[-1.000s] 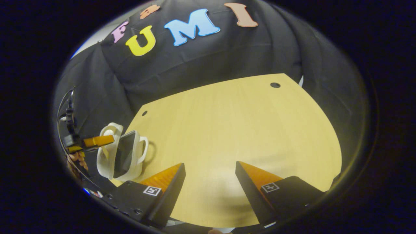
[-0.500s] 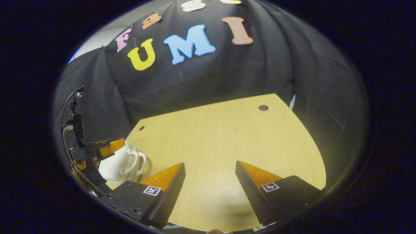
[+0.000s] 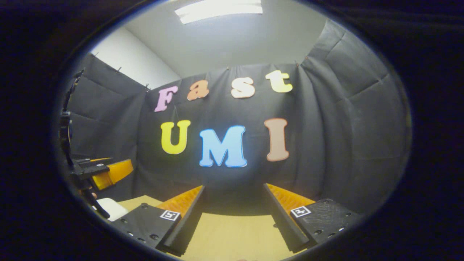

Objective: First open the suitcase, pack the skin care products into it, and then close the suitcase.

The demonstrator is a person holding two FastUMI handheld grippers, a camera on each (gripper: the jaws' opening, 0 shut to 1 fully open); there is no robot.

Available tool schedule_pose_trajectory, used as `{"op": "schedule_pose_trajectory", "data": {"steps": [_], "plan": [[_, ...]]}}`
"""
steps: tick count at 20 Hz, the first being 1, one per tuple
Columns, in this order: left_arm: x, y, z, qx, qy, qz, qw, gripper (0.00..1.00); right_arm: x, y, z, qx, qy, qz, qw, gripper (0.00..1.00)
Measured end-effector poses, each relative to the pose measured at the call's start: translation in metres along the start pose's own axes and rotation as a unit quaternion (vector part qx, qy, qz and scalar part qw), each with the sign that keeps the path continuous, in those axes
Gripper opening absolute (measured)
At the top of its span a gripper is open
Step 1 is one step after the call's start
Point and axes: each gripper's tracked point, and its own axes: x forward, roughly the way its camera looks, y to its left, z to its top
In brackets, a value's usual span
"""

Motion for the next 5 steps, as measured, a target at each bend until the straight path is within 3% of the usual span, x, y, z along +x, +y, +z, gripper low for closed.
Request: {"op": "schedule_pose_trajectory", "data": {"steps": [5], "plan": [[-0.008, -0.06, -0.042, 0.005, 0.042, -0.02, 0.999, 0.99, 0.0, -0.008, -0.015, -0.017, -0.001, 0.022, 1.0, 0.95]]}}
